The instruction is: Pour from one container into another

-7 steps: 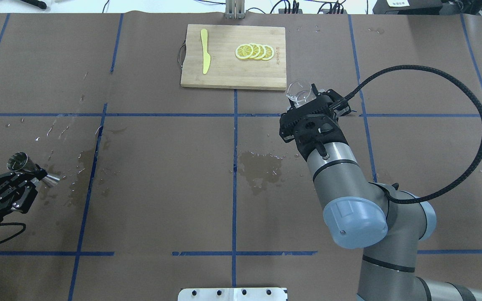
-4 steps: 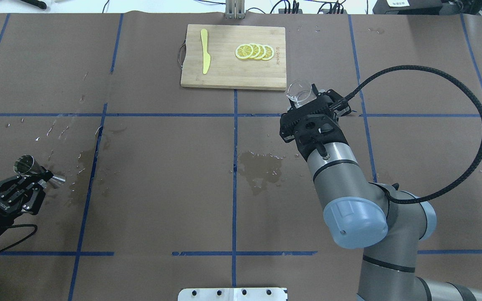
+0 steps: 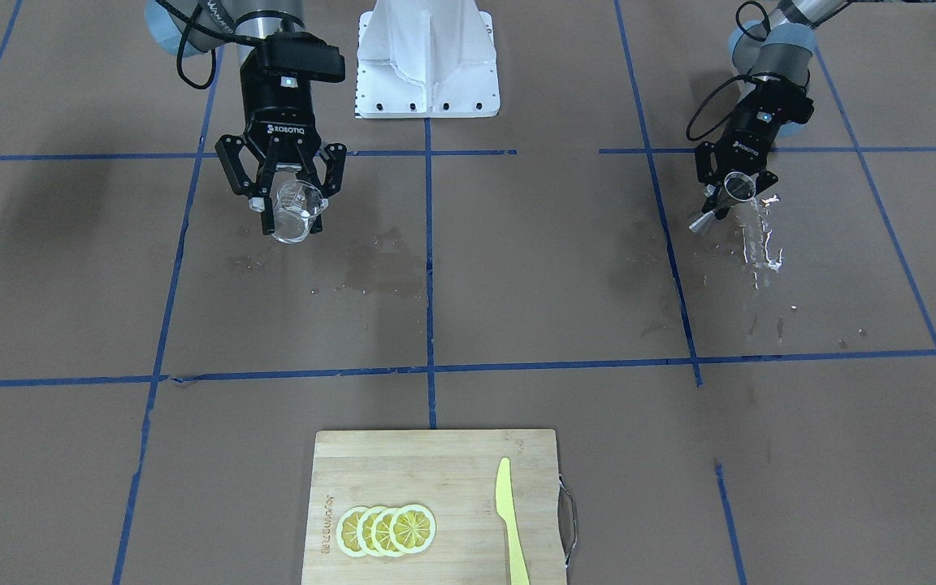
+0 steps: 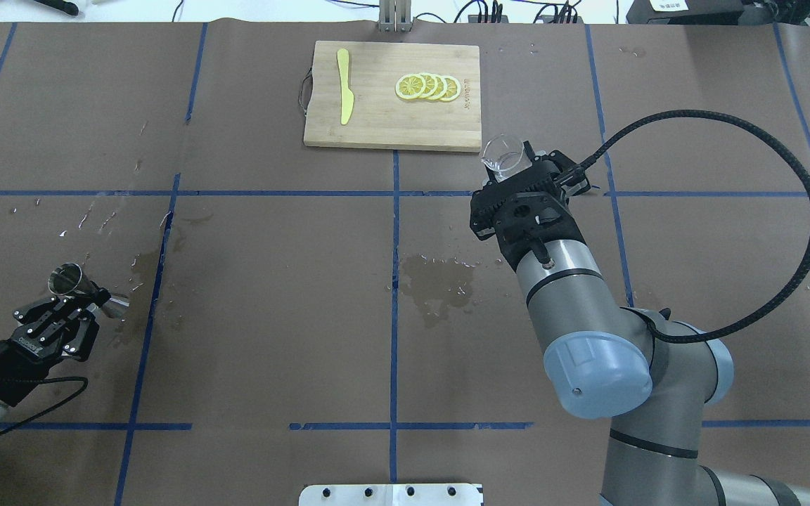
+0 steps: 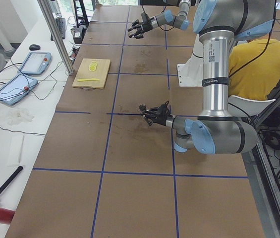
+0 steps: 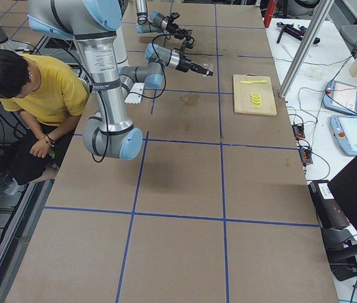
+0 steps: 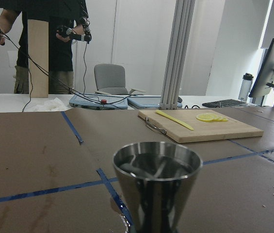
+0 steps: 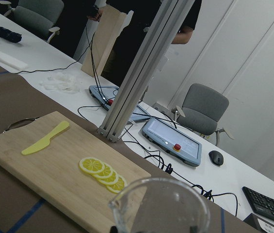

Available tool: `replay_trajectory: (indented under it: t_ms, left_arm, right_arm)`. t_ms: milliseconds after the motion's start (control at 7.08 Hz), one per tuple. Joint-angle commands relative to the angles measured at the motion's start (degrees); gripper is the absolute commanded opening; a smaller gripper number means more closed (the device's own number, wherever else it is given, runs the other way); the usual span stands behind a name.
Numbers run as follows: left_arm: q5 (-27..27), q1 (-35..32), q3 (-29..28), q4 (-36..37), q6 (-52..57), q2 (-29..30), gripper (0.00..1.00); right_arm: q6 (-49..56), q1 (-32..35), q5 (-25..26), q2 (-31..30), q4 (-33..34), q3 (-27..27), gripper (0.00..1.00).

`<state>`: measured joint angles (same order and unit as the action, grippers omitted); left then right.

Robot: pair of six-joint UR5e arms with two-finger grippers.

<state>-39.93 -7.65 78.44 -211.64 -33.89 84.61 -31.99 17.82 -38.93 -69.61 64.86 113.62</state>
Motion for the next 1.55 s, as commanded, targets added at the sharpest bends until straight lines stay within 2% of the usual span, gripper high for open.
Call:
replay_trajectory:
  t_ms: [0,1413]
  left_arm:
    - [-0.24,0.0,-0.04,2.45,0.23,0.81,0.0]
    - [-0.94,0.0,-0.56,5.0,-0.38,1.52,0.0]
  right_arm:
    - [0.0,0.02,0.0,0.0,0.0,-0.06,0.0]
    - [0.0,0.02,0.0,-0.18,0.0,-0.06,0.0]
